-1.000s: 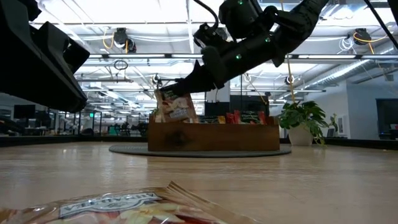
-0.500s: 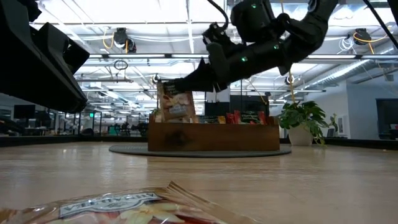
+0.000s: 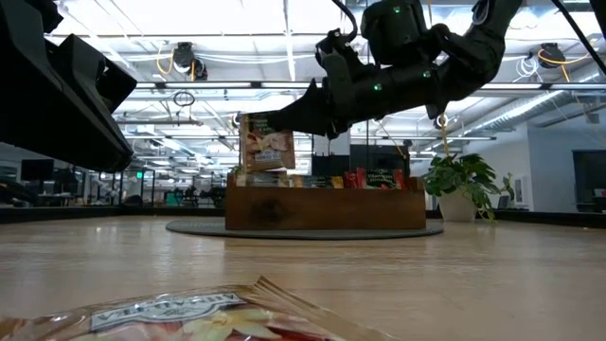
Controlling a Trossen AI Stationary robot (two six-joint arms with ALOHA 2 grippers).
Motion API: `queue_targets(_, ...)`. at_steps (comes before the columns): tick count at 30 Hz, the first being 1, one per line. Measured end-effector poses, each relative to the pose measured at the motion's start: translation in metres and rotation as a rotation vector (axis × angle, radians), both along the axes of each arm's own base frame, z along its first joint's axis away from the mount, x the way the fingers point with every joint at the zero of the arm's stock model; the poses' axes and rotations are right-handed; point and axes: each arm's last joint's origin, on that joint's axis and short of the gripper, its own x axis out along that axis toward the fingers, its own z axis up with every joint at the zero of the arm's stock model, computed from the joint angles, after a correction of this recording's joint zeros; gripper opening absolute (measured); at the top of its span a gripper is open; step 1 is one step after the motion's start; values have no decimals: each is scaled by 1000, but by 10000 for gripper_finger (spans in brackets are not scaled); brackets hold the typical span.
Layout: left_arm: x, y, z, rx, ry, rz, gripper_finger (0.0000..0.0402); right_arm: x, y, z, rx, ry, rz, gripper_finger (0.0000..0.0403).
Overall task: Pick & Place Tea
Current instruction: Put the brown tea bag into the left section of the wooden organizer
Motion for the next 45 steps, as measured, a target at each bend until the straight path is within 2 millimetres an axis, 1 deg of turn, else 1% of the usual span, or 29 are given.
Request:
queue_targets(9,0,0,0,0,0,0,37,0,3,1,-2,-15,7,0)
queue_targets(16,0,0,0,-1,1,2,37,7,6,-20,19,-28,10,0)
queue_targets(19,0,0,0,-2,1,3,37,7,3,-27,20,6,0,0)
queue_targets(23,0,0,0,-1,1,2,37,7,2,-26,4,3,-24,0)
queue_targets(28,0,0,0,2,5,3,37,6,1,-31,-6,59,-47,0)
queue_targets(34,0,0,0,-3,1,4,37,5,1,-34,-30,92,-42,0)
queue_targets(40,0,0,0,-4,0,5,37,3,0,-41,-52,163,-39,0)
queue_targets(45,2,2,0,-2,-2,7,37,3,-1,-41,-54,165,-37,7)
